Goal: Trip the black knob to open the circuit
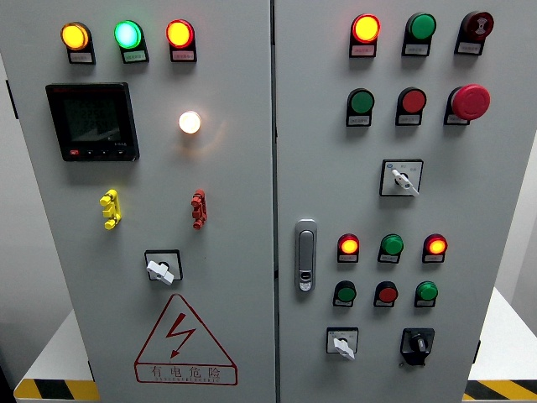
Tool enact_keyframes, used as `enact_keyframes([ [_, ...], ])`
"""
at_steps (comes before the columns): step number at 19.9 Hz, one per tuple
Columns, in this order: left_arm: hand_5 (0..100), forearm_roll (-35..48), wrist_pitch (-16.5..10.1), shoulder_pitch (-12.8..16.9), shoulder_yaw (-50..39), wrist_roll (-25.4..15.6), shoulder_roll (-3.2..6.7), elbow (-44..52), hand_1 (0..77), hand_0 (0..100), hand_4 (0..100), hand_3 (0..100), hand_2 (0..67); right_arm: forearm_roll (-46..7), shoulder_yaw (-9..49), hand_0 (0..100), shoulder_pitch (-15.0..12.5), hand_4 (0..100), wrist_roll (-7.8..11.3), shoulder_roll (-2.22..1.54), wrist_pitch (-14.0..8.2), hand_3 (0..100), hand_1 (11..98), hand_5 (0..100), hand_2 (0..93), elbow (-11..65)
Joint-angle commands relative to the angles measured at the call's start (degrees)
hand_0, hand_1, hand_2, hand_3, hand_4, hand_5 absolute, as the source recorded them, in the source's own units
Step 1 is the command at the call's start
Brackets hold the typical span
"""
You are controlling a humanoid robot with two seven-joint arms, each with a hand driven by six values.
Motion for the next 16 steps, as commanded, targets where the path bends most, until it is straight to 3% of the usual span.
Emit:
enact_keyframes([
  [1,9,0.0,0.0,0.0,0.0,0.0,-0.08,0.0,0.0,0,10,26,19.4,-3.8,4.4,93,1.2,3,-0.71,0.0,0.1,8,36.8,14,2.3,0.0],
  [5,9,0.0,0.0,-0.1,0.0,0.0,0.01,0.0,0.0,0,10,26,19.4,-17.5,19.1,93,1.3,3,-3.26,0.0,0.7,8,36.8,14,2.2,-0.3],
  [8,9,0.0,0.0,0.0,0.0,0.0,0.01,0.0,0.0,0,10,26,19.4,-32.1,35.6,93,1.6,3,-5.81,0.0,4.8,8,36.8,14,2.2,-2.0],
  [12,9,0.0,0.0,0.0,0.0,0.0,0.01,0.0,0.0,0,10,26,19.4,-55.0,58.6,92,2.8,3,-7.3,0.09,9.2,8,36.9,14,2.2,-3.0],
  [14,9,0.0,0.0,0.0,0.0,0.0,0.01,0.0,0.0,0,10,26,19.4,-59.9,65.7,92,2.9,3,-8.01,0.0,10.9,8,36.9,14,2.2,-2.7],
  [15,9,0.0,0.0,0.0,0.0,0.0,-0.08,0.0,0.0,0,10,26,19.4,-60.0,66.0,92,4.4,3,-7.75,0.09,10.9,8,36.9,14,2.1,-3.4],
  [16,9,0.0,0.0,0.0,0.0,0.0,-0.08,0.0,0.0,0,10,26,19.4,-60.0,65.0,92,4.6,3,-7.66,-0.26,10.9,8,36.9,14,2.1,-3.3],
])
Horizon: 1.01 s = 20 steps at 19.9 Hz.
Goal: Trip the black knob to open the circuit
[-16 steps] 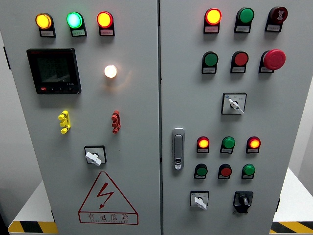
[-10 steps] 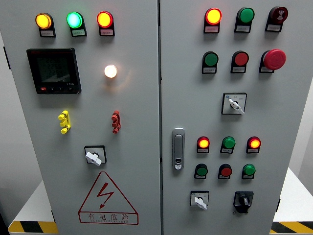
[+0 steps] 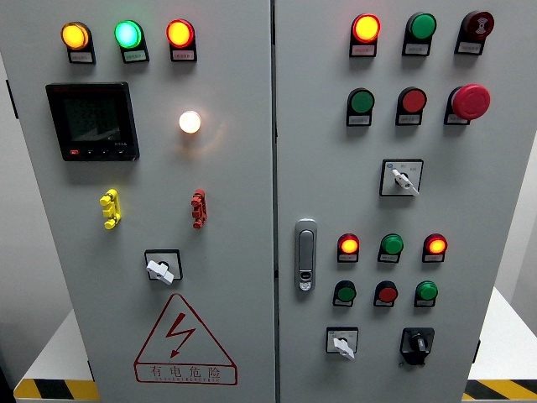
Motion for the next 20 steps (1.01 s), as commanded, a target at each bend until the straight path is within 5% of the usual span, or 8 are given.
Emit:
enact_keyframes([
  [1,9,0.0,0.0,0.0,0.0,0.0,-0.08,0.0,0.0,0,10,26,19.4,-0.7,-0.4,92,0.7,3,0.17,-0.74,0.4,8,36.9,14,2.1,-0.5],
  [2,9,0.0,0.0,0.0,0.0,0.0,-0.08,0.0,0.0,0,10,26,19.4,-0.5,-0.2,92,0.8,3,0.43,-0.4,0.5,8,36.8,14,2.1,-0.8],
  [6,9,0.0,0.0,0.0,0.0,0.0,0.01,0.0,0.0,0,10,26,19.4,-1.0,7.1,93,0.7,2,0.69,-0.4,1.0,7,36.5,14,1.9,1.7],
  [8,9,0.0,0.0,0.0,0.0,0.0,0.01,0.0,0.0,0,10,26,19.4,-5.2,13.6,93,1.2,2,1.05,0.22,0.9,7,36.5,14,1.9,3.4],
  [11,9,0.0,0.0,0.0,0.0,0.0,0.01,0.0,0.0,0,10,26,19.4,-11.9,20.4,92,1.3,2,1.4,0.4,1.0,8,36.9,14,1.8,13.0],
  [15,9,0.0,0.0,0.0,0.0,0.0,0.01,0.0,0.0,0,10,26,19.4,-12.3,21.5,92,0.1,4,3.94,0.4,0.9,10,37.6,18,1.8,27.7],
  [20,9,0.0,0.0,-0.1,0.0,0.0,-0.08,0.0,0.0,0,10,26,19.4,-12.3,21.5,92,-2.8,7,3.6,0.31,0.9,14,38.7,20,1.5,51.4],
])
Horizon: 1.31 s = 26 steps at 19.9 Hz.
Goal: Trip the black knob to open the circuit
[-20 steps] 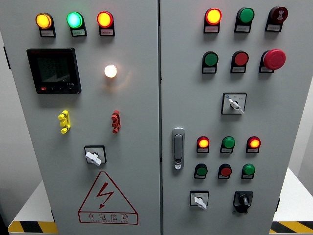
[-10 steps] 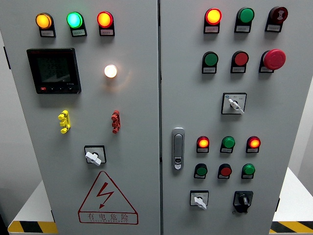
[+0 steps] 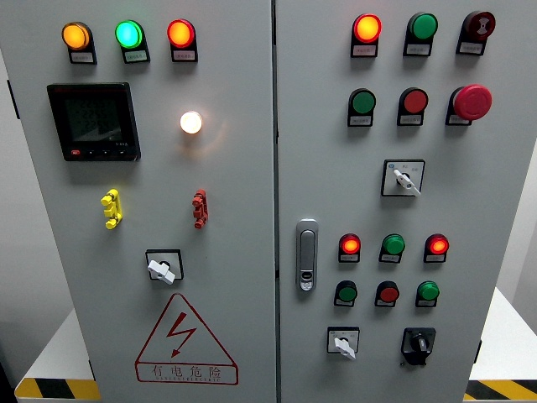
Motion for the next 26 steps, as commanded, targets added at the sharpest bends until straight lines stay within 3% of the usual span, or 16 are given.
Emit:
enact_keyframes([
  [1,9,0.0,0.0,0.0,0.0,0.0,0.0,0.0,0.0,0,10,26,19.4,0.0,0.0,92,-1.0,8,-0.13,-0.03,-0.1,16,38.8,22,1.3,10.7],
  [8,9,0.0,0.0,0.0,0.0,0.0,0.0,0.0,0.0,0,10,26,19.4,0.6,-1.2,91,-3.1,24,-0.39,-0.03,-0.9,31,41.7,36,0.0,34.2],
  [11,9,0.0,0.0,0.0,0.0,0.0,-0.09,0.0,0.0,0,10,26,19.4,0.6,-2.0,92,-3.1,37,-1.27,-0.03,-1.4,39,42.3,42,0.0,41.7],
  [13,9,0.0,0.0,0.0,0.0,0.0,-0.09,0.0,0.0,0,10,26,19.4,0.6,-3.0,92,-3.1,47,-1.27,-0.03,-3.0,45,42.8,47,0.0,45.4],
  [17,9,0.0,0.0,0.0,0.0,0.0,-0.09,0.0,0.0,0,10,26,19.4,1.5,-5.6,93,-2.4,62,-1.19,0.06,-6.7,60,43.5,57,0.0,48.9],
  [19,9,0.0,0.0,0.0,0.0,0.0,0.0,0.0,0.0,0,10,26,19.4,1.6,-6.0,93,-0.5,72,-1.1,0.15,-8.1,71,44.5,75,0.0,48.9],
  [21,9,0.0,0.0,0.0,0.0,0.0,-0.09,0.0,0.0,0,10,26,19.4,1.6,-6.0,94,0.7,76,-1.1,0.23,-8.8,79,45.1,84,0.0,48.9],
  [23,9,0.0,0.0,0.0,0.0,0.0,0.0,0.0,0.0,0,10,26,19.4,1.6,-6.2,95,2.5,80,-1.1,0.23,-9.5,83,46.6,100,0.0,48.4],
  [26,9,0.0,0.0,0.0,0.0,0.0,-0.09,0.0,0.0,0,10,26,19.4,1.7,-6.2,97,5.1,84,-1.27,0.41,-9.9,84,48.1,100,0.0,47.8],
])
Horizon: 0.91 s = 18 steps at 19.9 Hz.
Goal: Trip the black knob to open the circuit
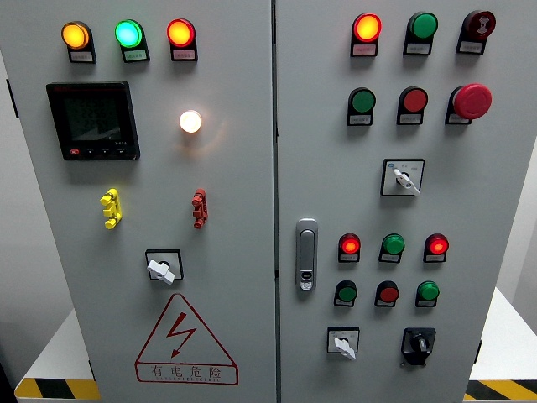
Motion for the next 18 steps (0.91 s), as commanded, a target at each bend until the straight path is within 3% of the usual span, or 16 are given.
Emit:
enact_keyframes([
  [1,9,0.0,0.0,0.0,0.0,0.0,-0.07,0.0,0.0,0,10,26,19.4,0.1,0.0,98,2.2,85,-0.23,0.06,-1.1,83,49.2,100,0.0,-0.6],
  [2,9,0.0,0.0,0.0,0.0,0.0,0.02,0.0,0.0,0,10,26,19.4,0.1,0.0,99,3.2,90,-0.4,0.06,-2.1,82,50.0,100,0.0,-0.8],
  [6,9,0.0,0.0,0.0,0.0,0.0,0.02,0.0,0.0,0,10,26,19.4,0.3,-0.3,100,6.3,99,-0.49,0.15,-2.3,83,52.2,100,0.0,-2.4],
  [7,9,0.0,0.0,-0.1,0.0,0.0,0.02,0.0,0.0,0,10,26,19.4,1.2,-0.3,100,7.1,100,-0.58,0.32,-2.4,85,52.8,100,0.0,-2.7],
  [10,9,0.0,0.0,0.0,0.0,0.0,0.02,0.0,0.0,0,10,26,19.4,4.1,-0.4,100,8.7,100,-1.99,0.41,-2.4,88,53.4,100,0.0,-3.3],
  [18,9,0.0,0.0,0.0,0.0,0.0,0.02,0.0,0.0,0,10,26,19.4,4.2,-0.4,100,10.8,100,-2.34,0.41,-2.4,90,54.0,100,0.0,-5.7],
])
